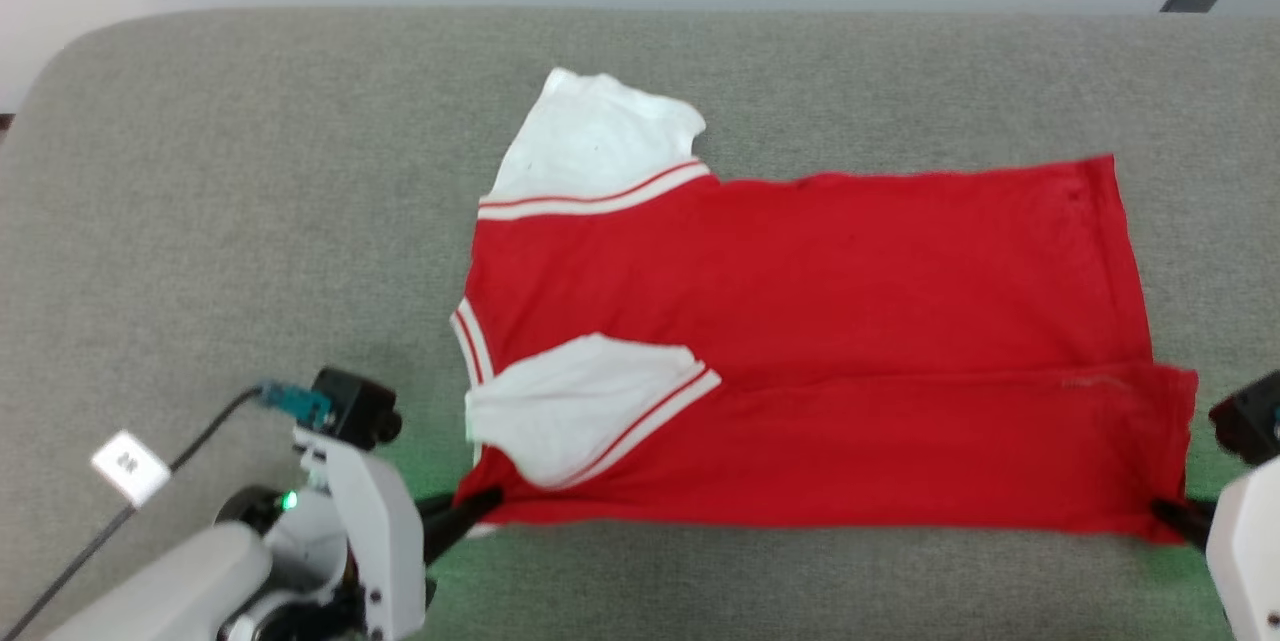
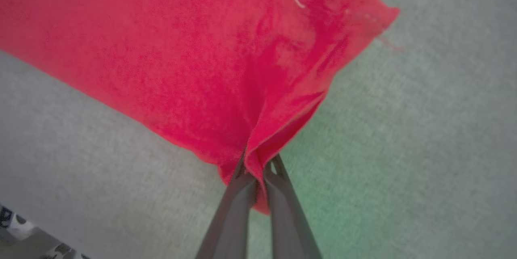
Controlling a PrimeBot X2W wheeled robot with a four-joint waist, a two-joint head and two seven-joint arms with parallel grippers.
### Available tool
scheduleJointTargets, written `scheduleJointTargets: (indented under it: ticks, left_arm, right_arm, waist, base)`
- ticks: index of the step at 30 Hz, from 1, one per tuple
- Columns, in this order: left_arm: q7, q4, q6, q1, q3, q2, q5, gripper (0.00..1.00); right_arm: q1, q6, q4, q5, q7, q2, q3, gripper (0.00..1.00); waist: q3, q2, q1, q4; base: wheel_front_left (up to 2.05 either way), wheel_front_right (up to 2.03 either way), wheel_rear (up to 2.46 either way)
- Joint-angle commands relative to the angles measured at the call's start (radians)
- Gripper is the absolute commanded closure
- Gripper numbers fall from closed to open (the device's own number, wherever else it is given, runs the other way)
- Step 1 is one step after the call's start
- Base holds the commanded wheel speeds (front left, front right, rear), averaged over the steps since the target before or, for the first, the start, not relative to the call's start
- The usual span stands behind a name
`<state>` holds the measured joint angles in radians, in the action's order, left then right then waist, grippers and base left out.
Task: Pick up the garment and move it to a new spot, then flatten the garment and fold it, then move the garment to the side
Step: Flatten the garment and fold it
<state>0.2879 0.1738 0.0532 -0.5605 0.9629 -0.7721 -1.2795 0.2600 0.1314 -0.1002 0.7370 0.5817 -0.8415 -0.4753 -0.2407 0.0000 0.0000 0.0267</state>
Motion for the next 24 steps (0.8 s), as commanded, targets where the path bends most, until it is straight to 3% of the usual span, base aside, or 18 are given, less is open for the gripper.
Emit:
scheduleJointTargets:
  ticks: [1, 4, 5, 6, 7, 8, 9, 10, 15, 19, 24]
  left_arm:
    - [-0.009, -0.037, -0.02, 0.032, 0.0, -0.023, -0.007, 1.0]
    - [-0.028, -0.094, -0.052, 0.068, -0.01, -0.049, -0.018, 1.0]
    - [-0.037, -0.11, -0.063, 0.078, -0.014, -0.054, -0.021, 1.0]
    - [-0.046, -0.124, -0.073, 0.087, -0.018, -0.059, -0.025, 0.97]
    - [-0.057, -0.138, -0.082, 0.096, -0.024, -0.062, -0.027, 0.66]
    - [-0.069, -0.149, -0.091, 0.103, -0.03, -0.067, -0.029, 0.1]
    - [-0.069, -0.149, -0.091, 0.103, -0.03, -0.067, -0.029, 0.1]
    - [-0.097, -0.174, -0.109, 0.119, -0.043, -0.08, -0.029, 0.0]
    - [-0.159, -0.22, -0.145, 0.142, -0.08, -0.115, -0.022, 0.0]
    - [-0.233, -0.24, -0.173, 0.142, -0.13, -0.136, -0.015, 0.0]
    - [-0.327, -0.185, -0.198, 0.07, -0.168, -0.104, 0.061, 0.0]
  right_arm:
    - [-0.047, -0.002, 0.042, -0.003, 0.018, -0.009, 0.025, 1.0]
    - [-0.092, -0.002, 0.098, -0.019, 0.023, -0.002, 0.084, 1.0]
    - [-0.106, -0.002, 0.108, -0.025, 0.02, 0.011, 0.107, 0.79]
    - [-0.117, -0.002, 0.118, -0.036, 0.014, 0.023, 0.126, 0.41]
    - [-0.126, -0.002, 0.124, -0.047, 0.007, 0.036, 0.149, 0.0]
    - [-0.133, -0.002, 0.13, -0.06, 0.001, 0.049, 0.17, 0.0]
    - [-0.133, -0.002, 0.13, -0.06, 0.001, 0.049, 0.17, 0.0]
    - [-0.15, -0.002, 0.143, -0.086, -0.018, 0.078, 0.21, 0.0]
    - [-0.165, -0.002, 0.182, -0.153, -0.104, 0.135, 0.298, 0.0]
    - [-0.154, -0.002, 0.217, -0.227, -0.231, 0.227, 0.386, 0.0]
    - [-0.094, -0.002, 0.231, -0.305, -0.356, 0.325, 0.373, 0.0]
  waist:
    - [-0.001, 0.0, 0.0, -0.006]
    - [0.0, 0.0, 0.0, -0.014]
    - [0.001, 0.0, 0.0, -0.015]
    - [0.003, 0.0, 0.0, -0.016]
    - [0.004, 0.0, 0.0, -0.017]
    - [0.006, 0.0, 0.0, -0.018]
    - [0.006, 0.0, 0.0, -0.018]
    - [0.008, 0.0, 0.0, -0.02]
    - [0.005, 0.0, 0.0, -0.024]
    - [-0.011, 0.0, 0.0, -0.036]
    - [-0.046, 0.0, 0.0, -0.085]
  base:
    - [0.0, 0.0, 0.0]
    - [0.0, 0.0, 0.0]
    - [0.0, 0.0, 0.0]
    - [0.0, 0.0, 0.0]
    - [0.0, 0.0, 0.0]
    - [0.0, 0.0, 0.0]
    - [0.0, 0.0, 0.0]
    - [0.0, 0.0, 0.0]
    - [0.0, 0.0, 0.0]
    - [0.0, 0.0, 0.0]
    - [0.0, 0.0, 0.0]
